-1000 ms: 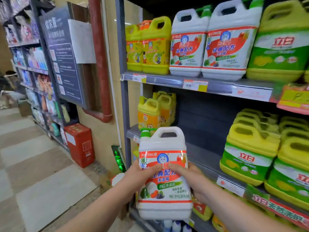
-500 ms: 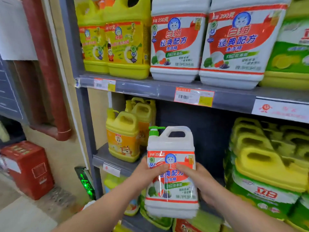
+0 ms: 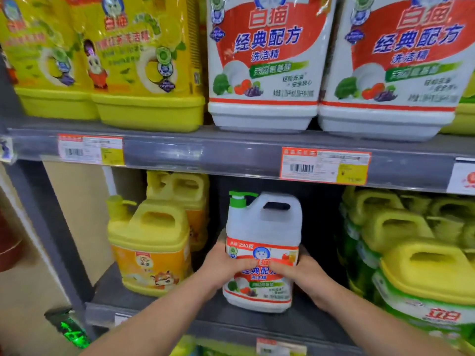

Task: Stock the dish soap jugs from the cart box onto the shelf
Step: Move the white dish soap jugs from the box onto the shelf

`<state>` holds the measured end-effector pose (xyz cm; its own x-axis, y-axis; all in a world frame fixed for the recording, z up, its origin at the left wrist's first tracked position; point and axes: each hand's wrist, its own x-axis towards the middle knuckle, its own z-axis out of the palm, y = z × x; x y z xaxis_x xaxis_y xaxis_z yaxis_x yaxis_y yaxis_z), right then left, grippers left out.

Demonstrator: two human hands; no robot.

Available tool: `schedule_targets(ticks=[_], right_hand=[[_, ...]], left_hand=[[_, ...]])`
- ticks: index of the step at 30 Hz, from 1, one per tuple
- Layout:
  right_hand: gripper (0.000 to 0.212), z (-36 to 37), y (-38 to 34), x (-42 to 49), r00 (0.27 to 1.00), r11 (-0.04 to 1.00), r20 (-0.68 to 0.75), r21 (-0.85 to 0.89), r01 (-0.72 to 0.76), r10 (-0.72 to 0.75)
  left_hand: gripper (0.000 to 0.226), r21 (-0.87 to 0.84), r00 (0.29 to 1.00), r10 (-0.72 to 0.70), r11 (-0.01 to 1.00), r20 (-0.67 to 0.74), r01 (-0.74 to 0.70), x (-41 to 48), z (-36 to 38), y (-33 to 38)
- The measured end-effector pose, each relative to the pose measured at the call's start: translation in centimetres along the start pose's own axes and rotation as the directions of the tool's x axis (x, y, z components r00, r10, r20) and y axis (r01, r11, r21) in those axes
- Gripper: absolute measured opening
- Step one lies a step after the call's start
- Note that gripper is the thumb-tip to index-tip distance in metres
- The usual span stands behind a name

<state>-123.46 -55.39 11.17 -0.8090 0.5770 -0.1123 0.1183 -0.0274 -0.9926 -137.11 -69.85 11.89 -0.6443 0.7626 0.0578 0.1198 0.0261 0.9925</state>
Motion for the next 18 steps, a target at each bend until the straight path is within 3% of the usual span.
schedule_targets(ticks=[6, 18], right_hand=[[0.062, 0.9, -0.5, 1.6, 0.999, 0.992, -0.004, -0.119, -0.046, 0.046], [0.066, 2.2, -1.0, 3.6, 0.998, 0.971, 0.007, -0.231, -0.057, 0.061]], left_hand=[[0.065, 0.118, 0.997, 0.044, 0.992, -0.065, -0.036, 1.6, -1.1, -1.3], [0.073, 0.087, 0.990, 0.053, 0.995, -0.134, -0.041, 3.2, -1.6, -2.2]])
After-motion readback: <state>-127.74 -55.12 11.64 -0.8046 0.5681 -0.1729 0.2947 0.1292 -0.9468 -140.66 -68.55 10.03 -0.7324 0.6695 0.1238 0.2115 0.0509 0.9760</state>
